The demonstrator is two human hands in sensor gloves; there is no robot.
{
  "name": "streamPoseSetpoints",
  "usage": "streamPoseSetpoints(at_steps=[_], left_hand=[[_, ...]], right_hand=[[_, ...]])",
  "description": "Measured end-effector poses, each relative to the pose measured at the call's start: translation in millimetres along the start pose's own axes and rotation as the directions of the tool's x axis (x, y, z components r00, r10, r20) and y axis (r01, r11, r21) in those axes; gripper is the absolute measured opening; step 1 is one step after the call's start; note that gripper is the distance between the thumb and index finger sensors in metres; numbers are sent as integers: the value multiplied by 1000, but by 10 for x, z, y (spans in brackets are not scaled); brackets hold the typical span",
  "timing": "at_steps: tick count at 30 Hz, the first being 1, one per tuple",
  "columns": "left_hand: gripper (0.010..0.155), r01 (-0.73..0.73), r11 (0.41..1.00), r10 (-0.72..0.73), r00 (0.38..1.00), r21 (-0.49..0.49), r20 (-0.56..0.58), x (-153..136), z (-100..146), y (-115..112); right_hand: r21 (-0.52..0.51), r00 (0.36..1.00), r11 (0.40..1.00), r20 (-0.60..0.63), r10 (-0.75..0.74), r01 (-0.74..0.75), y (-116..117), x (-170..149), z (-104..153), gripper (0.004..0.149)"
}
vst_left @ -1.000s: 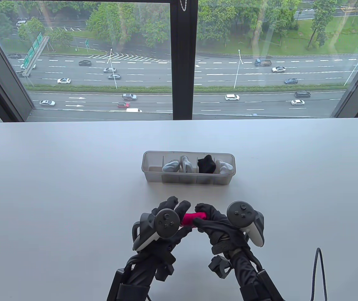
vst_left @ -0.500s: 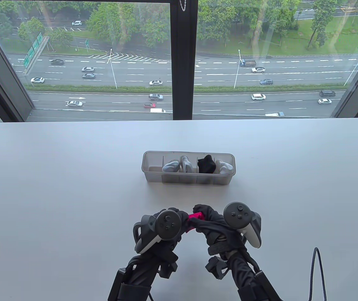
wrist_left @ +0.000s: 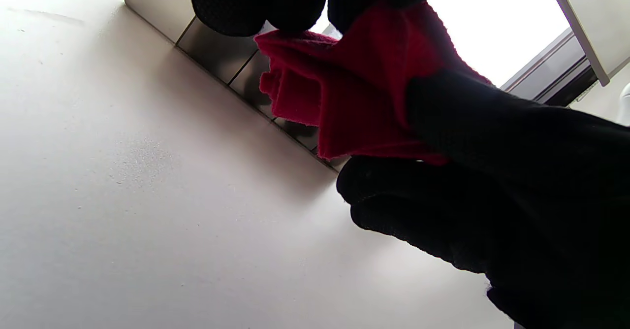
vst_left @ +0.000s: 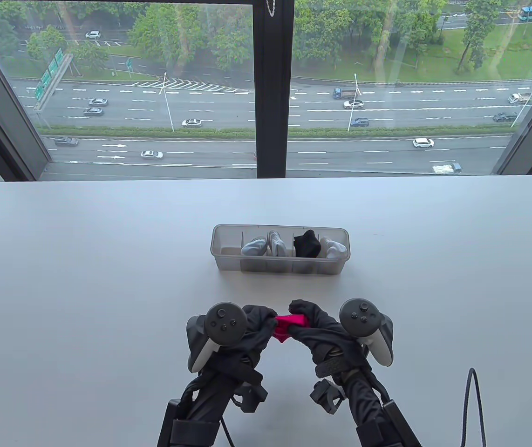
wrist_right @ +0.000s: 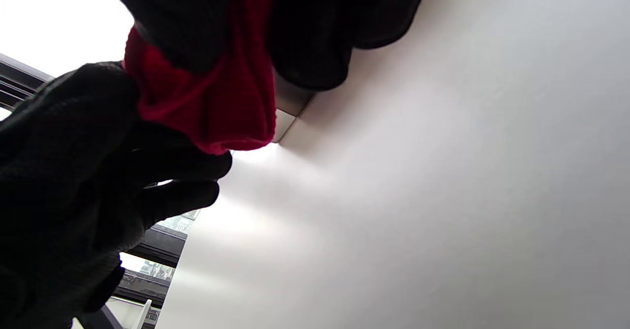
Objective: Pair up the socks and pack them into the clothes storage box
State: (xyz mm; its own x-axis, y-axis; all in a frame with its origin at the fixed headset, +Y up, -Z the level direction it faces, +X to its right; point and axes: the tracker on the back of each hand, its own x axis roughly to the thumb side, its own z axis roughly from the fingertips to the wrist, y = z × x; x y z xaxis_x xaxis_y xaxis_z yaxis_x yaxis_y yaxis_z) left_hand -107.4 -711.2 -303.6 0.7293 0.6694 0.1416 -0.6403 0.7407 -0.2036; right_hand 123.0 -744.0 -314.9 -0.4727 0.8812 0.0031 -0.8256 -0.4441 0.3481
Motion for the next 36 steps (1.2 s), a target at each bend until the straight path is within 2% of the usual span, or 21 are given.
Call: streamPoseSetpoints(at_steps=[3, 4, 7, 9, 11, 13, 15, 16, 17, 18, 20, 22, 25, 27, 29, 30, 32, 33, 34, 35, 36], left_hand=[[62, -30, 999, 29, 999, -32, -28, -102, -12, 6], [63, -59, 998, 58, 997, -33, -41, -133, -15, 8], [69, -198, 976, 192, 979, -87, -73, -221, -26, -4], [75, -325, 933, 315, 945, -153, -87, -261, -43, -47], [71, -435, 883, 426, 901, -177, -84, -271, -69, -85], [61, -538, 833, 536, 843, -126, -56, -253, -70, -72], [54, -445, 893, 445, 896, -72, -21, -179, -53, -17], [53, -321, 947, 321, 947, -30, -2, -132, -31, 11], [52, -232, 973, 232, 972, -9, 20, -99, -22, 25], [52, -170, 985, 170, 984, -2, 54, -65, -18, 28], [51, -193, 981, 194, 976, -18, 100, 2, -8, 14], [51, -206, 978, 207, 968, -18, 141, 64, 2, 16], [55, -206, 978, 206, 969, -13, 139, 72, 9, 21], [67, -199, 980, 199, 976, -16, 93, 75, 12, 38], [72, -148, 986, 142, 987, 74, 76, 115, 76, 112], [66, -106, 980, 89, 990, 167, 107, 161, 123, 182], [51, -51, 972, 12, 986, 231, 165, 245, 165, 243], [45, -24, 989, -8, 977, 149, 212, 276, 150, 219], [50, 6, 997, -23, 978, 83, 209, 288, 140, 168], [62, 90, 995, -96, 981, 42, 171, 287, 128, 92], [67, 142, 989, -145, 975, 33, 165, 279, 114, 41]], right_hand=[[8, 998, 998, 10, -59, 59, -20, -18, 5, 58], [14, 997, 997, 13, -73, 73, -21, -18, 4, 58], [63, 989, 988, 32, -141, 139, -6, 3, -4, 58], [102, 981, 978, 42, -189, 183, 22, 31, -9, 57], [122, 970, 965, 51, -238, 231, 49, 48, -12, 58], [94, 973, 971, 40, -226, 221, 58, 53, 0, 57], [80, 991, 989, 48, -127, 123, 70, 106, 7, 61], [39, 998, 999, 55, -30, 28, 75, 150, 23, 66], [-2, 996, 998, 73, 56, -56, 73, 192, 34, 69], [-32, 985, 989, 90, 145, -143, 69, 238, 47, 71], [-46, 952, 962, 134, 274, -270, 59, 302, 59, 71], [-4, 952, 962, 149, 269, -272, 65, 317, 53, 70], [46, 976, 983, 137, 170, -178, 64, 276, 37, 63], [29, 980, 985, 111, 167, -171, 70, 254, 26, 61], [-29, 977, 980, 82, 198, -197, 51, 219, 28, 61], [-57, 974, 975, 66, 218, -215, 26, 200, 34, 61], [-79, 975, 975, 64, 215, -210, -7, 185, 39, 61], [-86, 978, 977, 57, 199, -194, -17, 183, 43, 61], [-84, 980, 980, 60, 188, -182, -19, 184, 43, 61], [-71, 984, 984, 68, 168, -163, -13, 191, 42, 61], [-67, 985, 985, 59, 163, -159, 4, 195, 47, 61]])
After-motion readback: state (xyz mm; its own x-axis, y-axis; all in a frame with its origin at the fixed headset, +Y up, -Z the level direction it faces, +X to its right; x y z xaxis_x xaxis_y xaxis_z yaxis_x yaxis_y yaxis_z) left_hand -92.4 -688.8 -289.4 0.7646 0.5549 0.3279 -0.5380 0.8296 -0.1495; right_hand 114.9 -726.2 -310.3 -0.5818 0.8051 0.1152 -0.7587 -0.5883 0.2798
